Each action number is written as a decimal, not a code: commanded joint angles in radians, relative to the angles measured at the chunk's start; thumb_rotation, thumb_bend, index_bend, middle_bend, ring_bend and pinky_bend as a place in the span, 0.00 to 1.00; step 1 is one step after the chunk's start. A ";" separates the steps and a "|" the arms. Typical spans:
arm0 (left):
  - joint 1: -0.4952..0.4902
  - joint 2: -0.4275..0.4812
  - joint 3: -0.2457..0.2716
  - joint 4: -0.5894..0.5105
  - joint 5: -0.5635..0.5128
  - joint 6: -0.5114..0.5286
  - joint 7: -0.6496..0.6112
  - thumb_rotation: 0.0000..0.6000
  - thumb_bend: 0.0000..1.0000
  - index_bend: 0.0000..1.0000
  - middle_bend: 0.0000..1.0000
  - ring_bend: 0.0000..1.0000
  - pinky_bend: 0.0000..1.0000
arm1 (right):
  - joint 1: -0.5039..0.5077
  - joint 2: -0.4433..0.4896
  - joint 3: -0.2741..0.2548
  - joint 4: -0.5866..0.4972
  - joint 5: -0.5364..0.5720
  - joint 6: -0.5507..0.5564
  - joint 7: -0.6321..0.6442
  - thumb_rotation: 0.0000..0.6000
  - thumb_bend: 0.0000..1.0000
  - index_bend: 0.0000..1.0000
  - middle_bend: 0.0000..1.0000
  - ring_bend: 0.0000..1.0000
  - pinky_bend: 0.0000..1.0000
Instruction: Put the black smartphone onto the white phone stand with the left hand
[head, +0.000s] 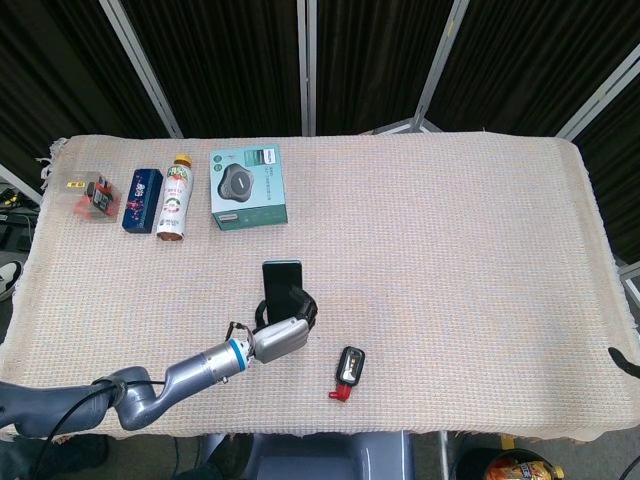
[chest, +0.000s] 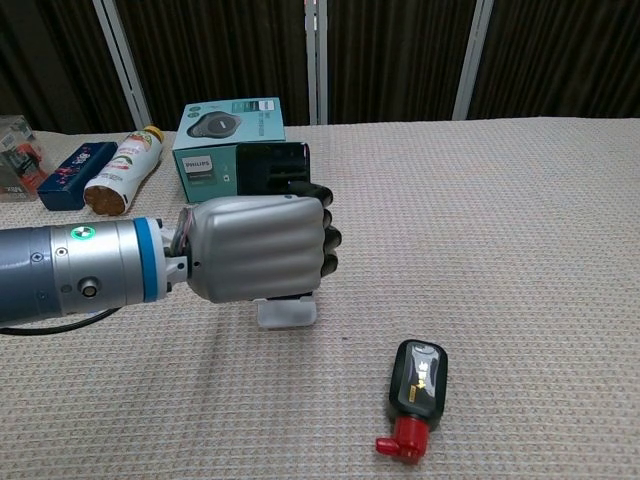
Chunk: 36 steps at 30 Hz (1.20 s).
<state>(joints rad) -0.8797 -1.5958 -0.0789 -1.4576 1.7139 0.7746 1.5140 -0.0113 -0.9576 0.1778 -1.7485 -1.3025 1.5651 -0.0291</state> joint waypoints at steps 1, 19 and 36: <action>0.000 -0.003 0.005 0.003 -0.002 0.003 -0.004 1.00 0.00 0.40 0.29 0.39 0.40 | 0.000 0.001 0.000 -0.001 0.001 -0.001 0.001 1.00 0.00 0.00 0.00 0.00 0.00; 0.017 0.084 0.000 -0.104 0.012 0.081 -0.036 1.00 0.00 0.00 0.00 0.00 0.12 | -0.001 0.002 -0.005 -0.005 -0.008 0.000 -0.005 1.00 0.00 0.00 0.00 0.00 0.00; 0.364 0.347 -0.064 -0.272 -0.241 0.573 -0.718 1.00 0.00 0.00 0.00 0.00 0.00 | -0.005 0.005 -0.020 -0.033 -0.046 0.015 -0.020 1.00 0.00 0.00 0.00 0.00 0.00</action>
<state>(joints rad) -0.6382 -1.3307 -0.1402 -1.6855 1.5878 1.2475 0.9764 -0.0164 -0.9528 0.1590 -1.7808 -1.3473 1.5799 -0.0483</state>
